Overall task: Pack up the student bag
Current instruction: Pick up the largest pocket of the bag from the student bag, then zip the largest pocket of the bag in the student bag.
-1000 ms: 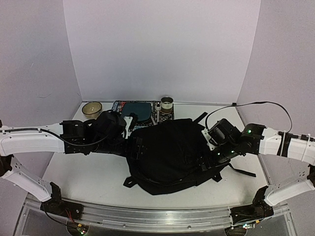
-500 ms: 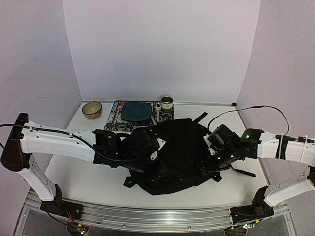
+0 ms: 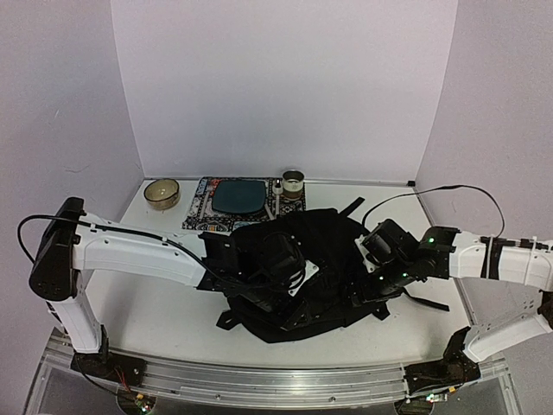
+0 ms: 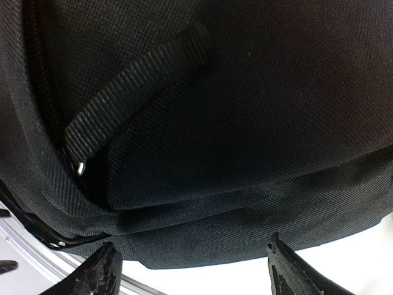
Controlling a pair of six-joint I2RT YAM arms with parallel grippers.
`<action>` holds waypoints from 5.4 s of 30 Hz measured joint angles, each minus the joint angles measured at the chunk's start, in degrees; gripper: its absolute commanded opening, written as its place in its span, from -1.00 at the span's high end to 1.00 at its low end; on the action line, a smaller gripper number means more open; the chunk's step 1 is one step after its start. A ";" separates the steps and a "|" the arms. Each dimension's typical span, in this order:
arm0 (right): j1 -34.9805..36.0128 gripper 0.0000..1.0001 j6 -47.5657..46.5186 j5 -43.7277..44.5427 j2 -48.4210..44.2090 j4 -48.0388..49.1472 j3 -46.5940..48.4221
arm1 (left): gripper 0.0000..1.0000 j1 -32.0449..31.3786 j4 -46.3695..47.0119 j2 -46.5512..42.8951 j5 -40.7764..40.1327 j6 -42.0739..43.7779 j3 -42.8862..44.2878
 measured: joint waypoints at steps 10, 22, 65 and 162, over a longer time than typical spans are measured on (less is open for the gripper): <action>0.00 -0.64 -0.26 -0.06 0.82 1.21 0.00 | 0.50 0.00 -0.57 4.14 1.35 2.01 2.52; 0.00 -0.64 -0.95 -0.41 0.94 2.16 0.00 | 1.00 0.00 -2.66 6.84 1.44 3.82 5.19; 0.00 -0.70 -4.51 -4.50 0.92 6.22 -2.05 | 0.63 3.67 -4.45 6.10 8.13 2.48 5.71; 12.87 -0.67 -24.33 -3.03 2.57 17.46 1.62 | 1.00 4.42 -11.28 -11.90 -5.57 -6.11 -2.53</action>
